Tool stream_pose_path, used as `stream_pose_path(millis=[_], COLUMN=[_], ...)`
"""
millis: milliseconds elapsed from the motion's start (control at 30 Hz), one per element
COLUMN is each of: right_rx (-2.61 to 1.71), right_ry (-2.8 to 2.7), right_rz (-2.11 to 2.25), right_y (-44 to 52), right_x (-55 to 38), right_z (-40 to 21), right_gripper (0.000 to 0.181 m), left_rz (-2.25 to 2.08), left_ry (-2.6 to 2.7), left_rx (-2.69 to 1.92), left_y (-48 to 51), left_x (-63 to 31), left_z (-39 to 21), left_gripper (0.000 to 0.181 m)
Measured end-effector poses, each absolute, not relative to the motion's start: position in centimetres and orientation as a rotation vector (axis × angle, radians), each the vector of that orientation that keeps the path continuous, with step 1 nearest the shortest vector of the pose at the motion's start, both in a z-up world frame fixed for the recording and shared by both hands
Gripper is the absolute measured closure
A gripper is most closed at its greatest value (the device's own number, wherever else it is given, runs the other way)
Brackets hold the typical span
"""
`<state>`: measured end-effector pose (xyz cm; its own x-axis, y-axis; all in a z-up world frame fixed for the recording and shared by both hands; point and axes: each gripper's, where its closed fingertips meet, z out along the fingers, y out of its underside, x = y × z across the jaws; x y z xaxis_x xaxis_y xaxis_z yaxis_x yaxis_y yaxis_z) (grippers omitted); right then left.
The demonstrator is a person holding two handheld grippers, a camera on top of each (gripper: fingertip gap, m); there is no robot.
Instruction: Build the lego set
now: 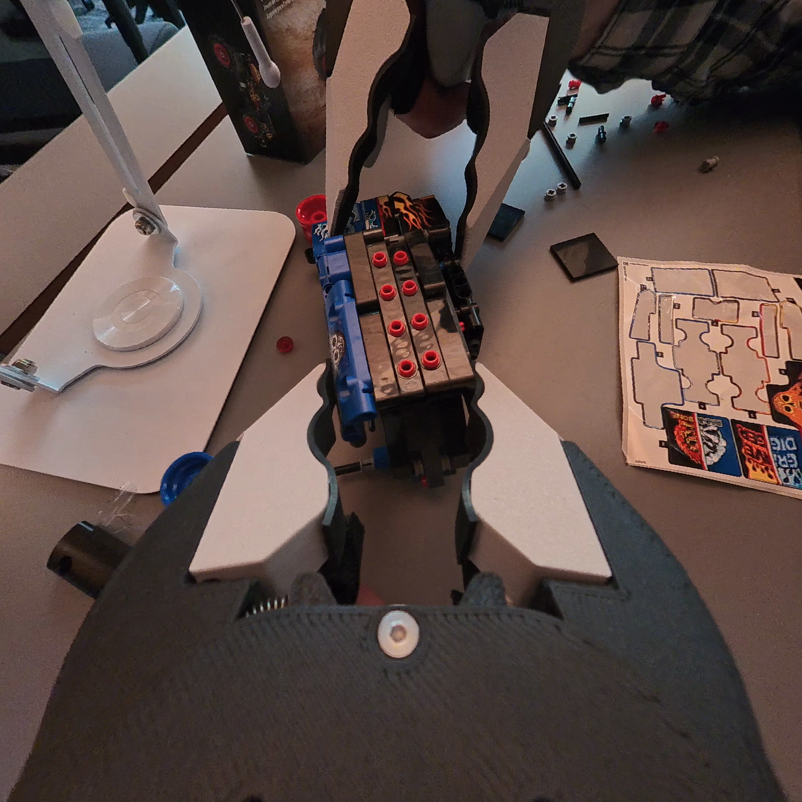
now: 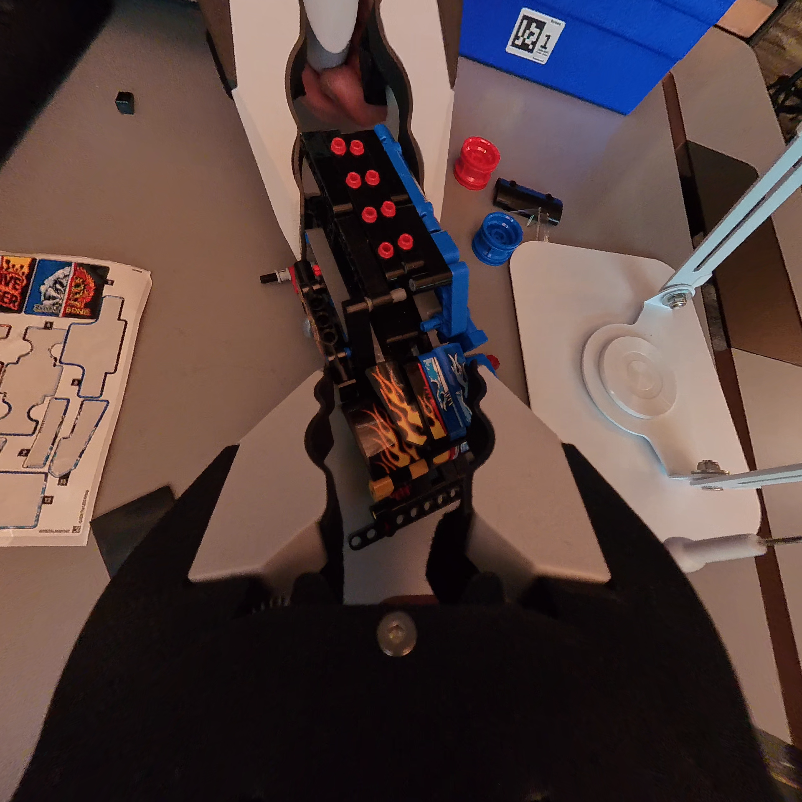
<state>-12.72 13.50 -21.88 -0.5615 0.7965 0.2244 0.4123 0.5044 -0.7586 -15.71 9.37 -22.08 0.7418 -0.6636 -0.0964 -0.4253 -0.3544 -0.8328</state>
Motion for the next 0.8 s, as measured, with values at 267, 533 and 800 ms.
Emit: stream_pose_path(millis=[267,533,800], right_rx=[-1.035,-1.066,-1.173], right_ry=[-2.203,-2.266,-2.277], right_rz=[0.875,0.821,0.486], right_y=[13.7,13.0,15.9], right_x=[-12.2,-11.5,-10.3], right_z=[-21.9,-21.8,-21.3], right_gripper=[0.120,0.122,0.114], left_rz=[-0.208,-0.118,-0.127], left_ry=[0.799,0.684,0.723], left_rx=[-2.031,-2.080,-2.049], left_y=[9.7,10.2,9.9], left_x=[-17.7,-20.8,-20.2], left_z=[-22.0,-22.0,-21.6], left_gripper=[0.113,0.126,0.128])
